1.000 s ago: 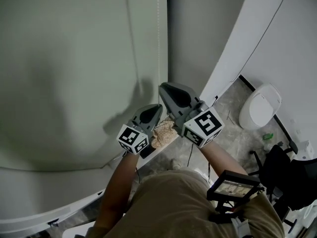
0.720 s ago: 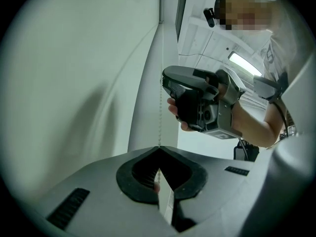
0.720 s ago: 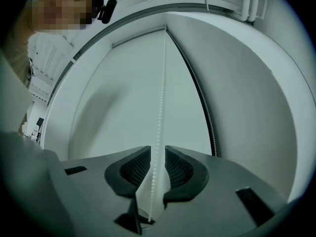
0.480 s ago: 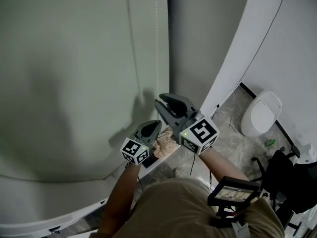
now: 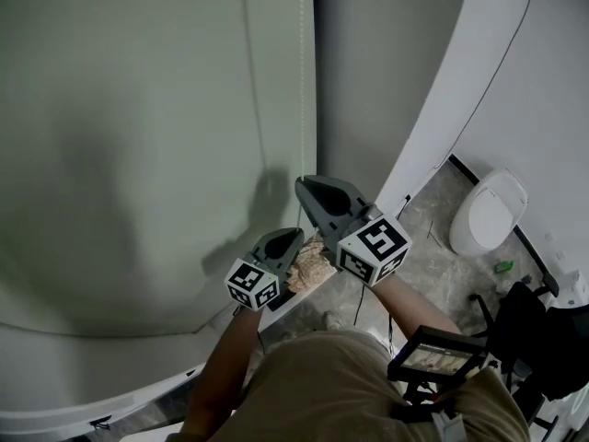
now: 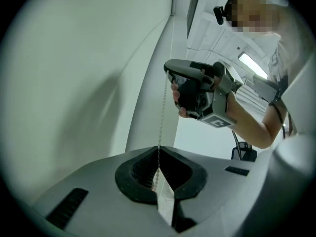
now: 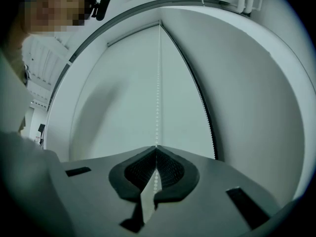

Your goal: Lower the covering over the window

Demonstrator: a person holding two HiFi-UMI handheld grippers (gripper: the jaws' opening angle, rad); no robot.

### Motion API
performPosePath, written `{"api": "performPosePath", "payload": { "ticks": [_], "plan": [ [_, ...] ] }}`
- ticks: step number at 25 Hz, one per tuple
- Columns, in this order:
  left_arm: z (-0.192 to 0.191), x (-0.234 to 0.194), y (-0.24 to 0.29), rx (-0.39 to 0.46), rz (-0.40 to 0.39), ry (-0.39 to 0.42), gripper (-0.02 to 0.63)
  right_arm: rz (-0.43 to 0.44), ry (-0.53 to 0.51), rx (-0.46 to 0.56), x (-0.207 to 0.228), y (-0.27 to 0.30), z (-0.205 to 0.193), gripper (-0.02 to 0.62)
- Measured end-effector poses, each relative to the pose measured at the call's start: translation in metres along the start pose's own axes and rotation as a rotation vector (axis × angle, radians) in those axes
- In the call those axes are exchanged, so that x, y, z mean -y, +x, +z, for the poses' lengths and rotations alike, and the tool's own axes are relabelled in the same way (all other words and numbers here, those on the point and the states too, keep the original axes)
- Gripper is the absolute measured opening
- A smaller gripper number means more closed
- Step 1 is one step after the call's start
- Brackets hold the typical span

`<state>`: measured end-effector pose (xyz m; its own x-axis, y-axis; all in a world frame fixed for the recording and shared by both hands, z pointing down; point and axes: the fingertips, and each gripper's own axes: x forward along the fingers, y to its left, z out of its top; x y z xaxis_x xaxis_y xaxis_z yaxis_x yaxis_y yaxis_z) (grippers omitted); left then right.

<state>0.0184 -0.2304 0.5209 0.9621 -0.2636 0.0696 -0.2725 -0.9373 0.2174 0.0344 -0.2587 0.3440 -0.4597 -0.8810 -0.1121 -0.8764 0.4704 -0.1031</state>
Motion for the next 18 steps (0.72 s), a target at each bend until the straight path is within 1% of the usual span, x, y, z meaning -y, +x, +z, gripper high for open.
{"api": "performPosePath", "payload": {
  "ticks": [1, 3, 5, 6, 9, 12, 15, 18],
  "plan": [
    [0.004, 0.001, -0.004, 0.010, 0.000, 0.002, 0.017, -0.002, 0.019, 0.001, 0.004, -0.002, 0.000, 0.006],
    [0.022, 0.000, -0.013, 0.077, -0.003, -0.023, 0.025, -0.013, 0.053, 0.009, 0.014, -0.007, -0.001, 0.006],
    [0.047, -0.006, -0.021, 0.148, -0.002, -0.060, 0.081, -0.027, 0.066, 0.014, 0.025, -0.011, 0.000, 0.006],
    [0.059, -0.010, -0.024, 0.171, 0.001, -0.069, 0.100, -0.033, 0.067, 0.013, 0.029, -0.013, 0.000, 0.006],
    [0.101, -0.015, -0.029, 0.227, -0.001, -0.065, 0.143, -0.044, 0.045, 0.012, 0.032, -0.015, -0.002, 0.006],
    [0.143, -0.014, -0.030, 0.295, -0.012, -0.047, 0.153, -0.045, 0.047, 0.026, 0.029, -0.017, -0.004, 0.006],
    [0.174, -0.009, -0.021, 0.321, -0.036, -0.018, 0.153, -0.042, 0.060, 0.000, 0.026, -0.017, -0.018, 0.006],
    [0.189, -0.003, -0.005, 0.304, -0.063, 0.021, 0.153, -0.038, 0.082, -0.050, 0.026, -0.017, -0.043, 0.006]
  ]
}}
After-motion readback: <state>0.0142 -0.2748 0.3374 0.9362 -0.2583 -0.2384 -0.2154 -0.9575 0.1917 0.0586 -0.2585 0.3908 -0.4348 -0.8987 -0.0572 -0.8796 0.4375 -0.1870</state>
